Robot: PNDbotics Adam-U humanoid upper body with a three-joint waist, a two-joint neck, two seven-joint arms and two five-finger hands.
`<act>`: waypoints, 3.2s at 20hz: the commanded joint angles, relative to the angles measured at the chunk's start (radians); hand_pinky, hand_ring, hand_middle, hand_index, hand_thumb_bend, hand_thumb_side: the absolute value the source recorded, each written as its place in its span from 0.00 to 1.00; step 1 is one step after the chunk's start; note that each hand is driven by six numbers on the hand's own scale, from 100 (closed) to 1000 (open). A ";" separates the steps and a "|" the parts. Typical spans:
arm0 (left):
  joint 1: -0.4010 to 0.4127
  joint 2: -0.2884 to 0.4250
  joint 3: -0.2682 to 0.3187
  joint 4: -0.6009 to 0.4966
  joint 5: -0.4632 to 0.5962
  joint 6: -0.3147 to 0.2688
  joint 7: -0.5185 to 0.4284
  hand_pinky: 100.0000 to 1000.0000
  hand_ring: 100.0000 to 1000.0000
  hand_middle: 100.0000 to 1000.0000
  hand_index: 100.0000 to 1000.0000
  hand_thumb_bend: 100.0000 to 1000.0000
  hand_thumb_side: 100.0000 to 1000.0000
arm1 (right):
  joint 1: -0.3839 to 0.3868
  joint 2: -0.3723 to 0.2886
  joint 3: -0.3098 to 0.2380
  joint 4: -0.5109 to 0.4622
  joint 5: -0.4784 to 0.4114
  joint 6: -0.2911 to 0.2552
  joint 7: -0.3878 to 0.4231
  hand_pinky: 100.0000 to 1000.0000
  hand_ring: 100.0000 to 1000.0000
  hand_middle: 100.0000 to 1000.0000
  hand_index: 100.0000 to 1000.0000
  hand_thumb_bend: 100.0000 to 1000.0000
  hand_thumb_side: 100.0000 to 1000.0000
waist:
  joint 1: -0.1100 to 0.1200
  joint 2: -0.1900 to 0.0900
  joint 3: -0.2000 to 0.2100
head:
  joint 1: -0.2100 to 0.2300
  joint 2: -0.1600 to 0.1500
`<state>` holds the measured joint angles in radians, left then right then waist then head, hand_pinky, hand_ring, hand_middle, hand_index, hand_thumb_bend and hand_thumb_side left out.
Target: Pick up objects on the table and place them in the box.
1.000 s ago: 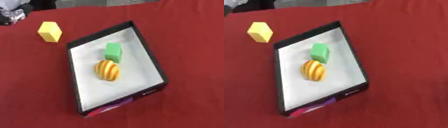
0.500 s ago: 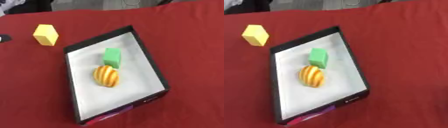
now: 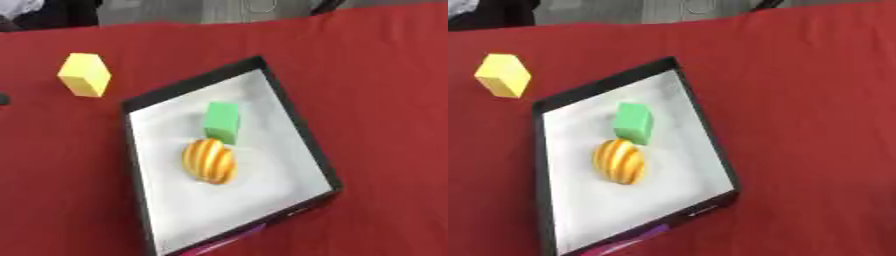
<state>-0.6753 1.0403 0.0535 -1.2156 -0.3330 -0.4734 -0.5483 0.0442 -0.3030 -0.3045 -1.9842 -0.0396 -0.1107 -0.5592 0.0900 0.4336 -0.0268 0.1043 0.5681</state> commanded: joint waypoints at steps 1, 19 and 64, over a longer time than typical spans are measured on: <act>-0.022 0.047 0.020 0.042 -0.037 0.000 -0.036 0.86 0.87 0.82 0.89 0.62 0.00 | -0.004 -0.007 0.002 -0.016 0.008 0.001 0.006 0.96 1.00 0.69 0.78 0.00 0.41 | -0.010 -0.002 -0.004 | 0.018 -0.013; -0.087 -0.001 -0.009 0.109 -0.167 -0.031 -0.066 0.88 0.88 0.83 0.90 0.72 0.00 | -0.042 -0.014 0.025 -0.016 -0.006 0.014 0.034 0.96 1.00 0.69 0.78 0.00 0.42 | 0.006 0.019 -0.059 | 0.056 -0.032; -0.208 -0.041 -0.022 0.154 -0.073 -0.002 -0.148 0.84 0.86 0.82 0.87 0.43 0.11 | -0.072 0.002 0.053 -0.016 0.019 0.035 0.056 0.97 1.00 0.69 0.78 0.00 0.42 | 0.019 0.059 -0.101 | 0.051 -0.051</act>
<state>-0.8694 0.9669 0.0217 -1.0557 -0.4099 -0.4553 -0.6604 -0.0262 -0.2936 -0.2513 -1.9842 -0.0275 -0.0760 -0.5037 0.0994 0.4968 -0.1289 0.1525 0.5249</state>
